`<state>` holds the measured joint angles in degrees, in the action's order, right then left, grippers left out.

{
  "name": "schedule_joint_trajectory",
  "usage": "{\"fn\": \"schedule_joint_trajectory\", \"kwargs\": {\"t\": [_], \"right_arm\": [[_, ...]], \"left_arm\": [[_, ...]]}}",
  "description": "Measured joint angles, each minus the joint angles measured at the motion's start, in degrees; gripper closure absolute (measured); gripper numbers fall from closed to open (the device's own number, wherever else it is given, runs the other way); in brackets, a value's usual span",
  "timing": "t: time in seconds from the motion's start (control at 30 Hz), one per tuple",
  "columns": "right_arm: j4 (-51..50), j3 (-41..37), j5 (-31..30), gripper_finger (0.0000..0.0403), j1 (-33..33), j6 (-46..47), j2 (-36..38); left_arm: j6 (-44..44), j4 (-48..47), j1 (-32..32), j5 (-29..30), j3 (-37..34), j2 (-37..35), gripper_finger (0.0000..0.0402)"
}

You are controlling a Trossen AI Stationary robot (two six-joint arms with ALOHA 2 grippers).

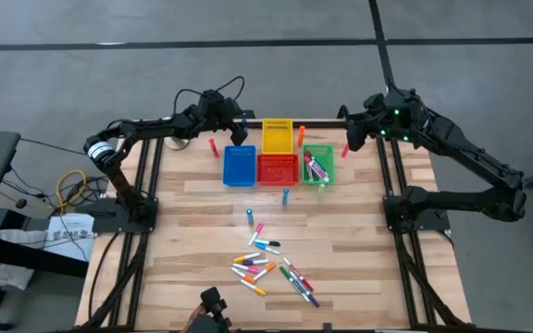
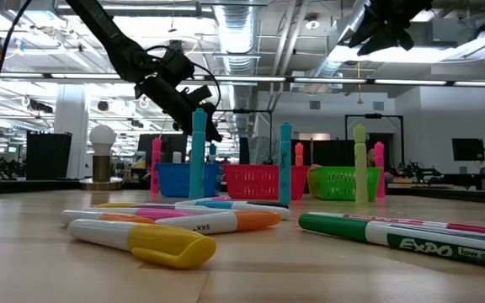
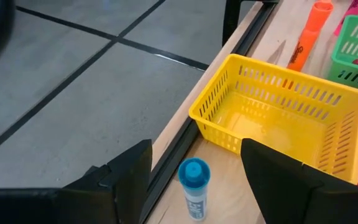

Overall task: Pick & Place Markers
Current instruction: Put the large light blue marker pen into the green bin

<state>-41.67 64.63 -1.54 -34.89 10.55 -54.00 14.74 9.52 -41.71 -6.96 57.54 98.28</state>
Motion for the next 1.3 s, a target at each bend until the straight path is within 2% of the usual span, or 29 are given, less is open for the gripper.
{"fn": "schedule_joint_trajectory", "kwargs": {"t": [1.03,1.3], "right_arm": [[0.1,0.0,0.0,0.0233,0.0,0.1,0.0],[0.1,0.0,0.0,0.0234,0.0,0.2,0.0]], "left_arm": [[-0.2,1.9,0.2,0.0,-1.0,0.0,0.0156],[-0.5,2.3,0.8,-0.2,-1.1,2.6,0.0156]]}}
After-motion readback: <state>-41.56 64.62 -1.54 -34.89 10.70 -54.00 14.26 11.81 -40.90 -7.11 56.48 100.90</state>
